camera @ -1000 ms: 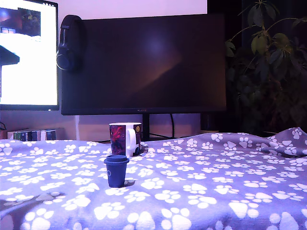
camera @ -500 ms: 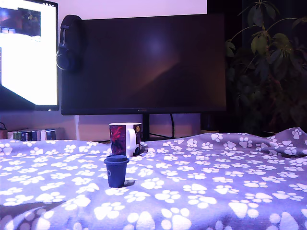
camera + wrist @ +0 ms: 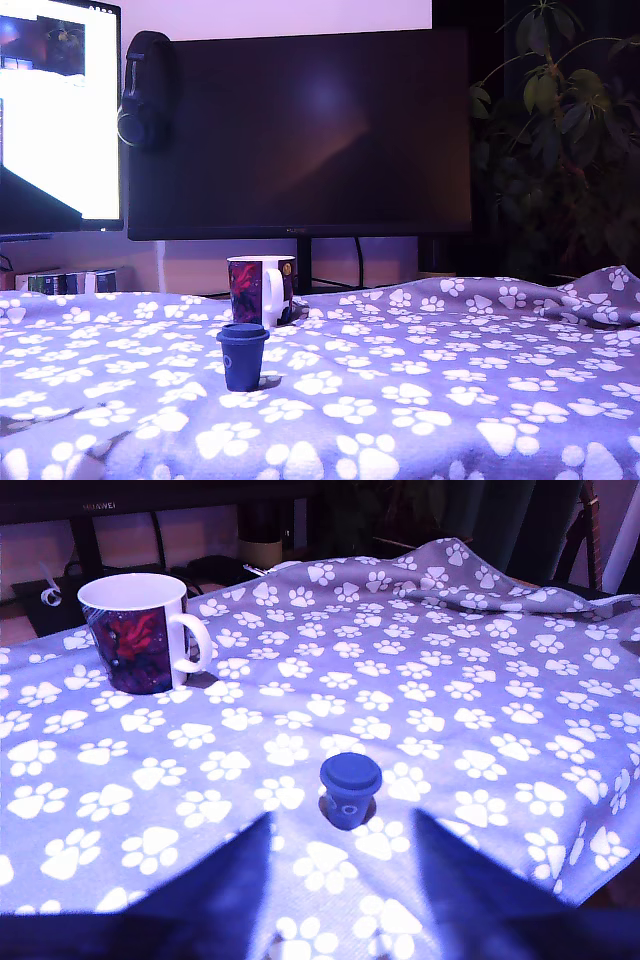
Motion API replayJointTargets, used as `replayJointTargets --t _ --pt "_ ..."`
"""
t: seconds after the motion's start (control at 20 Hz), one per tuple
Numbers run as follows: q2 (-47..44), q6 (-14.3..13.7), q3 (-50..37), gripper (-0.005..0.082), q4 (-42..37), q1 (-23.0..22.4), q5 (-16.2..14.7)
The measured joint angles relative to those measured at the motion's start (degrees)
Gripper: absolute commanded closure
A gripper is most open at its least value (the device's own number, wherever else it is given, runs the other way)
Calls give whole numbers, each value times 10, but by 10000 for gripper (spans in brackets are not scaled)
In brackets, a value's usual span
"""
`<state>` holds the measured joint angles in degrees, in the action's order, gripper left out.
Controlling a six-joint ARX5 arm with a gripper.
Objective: Pick up the coffee capsules on the table and drop them inside the coffee cup
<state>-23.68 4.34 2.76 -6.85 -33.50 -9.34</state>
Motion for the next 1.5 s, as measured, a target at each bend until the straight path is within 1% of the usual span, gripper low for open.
replayJointTargets --t 0.15,0.3,0.45,0.7,1.0,1.35,1.5 --pt "-17 0 0 67 -1 0 0" --pt "-44 0 0 67 -18 0 -1" --pt "-83 0 0 67 -63 0 -2" --pt "-176 -8 0 67 -150 0 -10" --pt "-293 -16 0 67 -282 0 -17" --pt "-482 -17 0 67 -457 0 -32" --pt "-561 -17 0 67 -520 0 -41"
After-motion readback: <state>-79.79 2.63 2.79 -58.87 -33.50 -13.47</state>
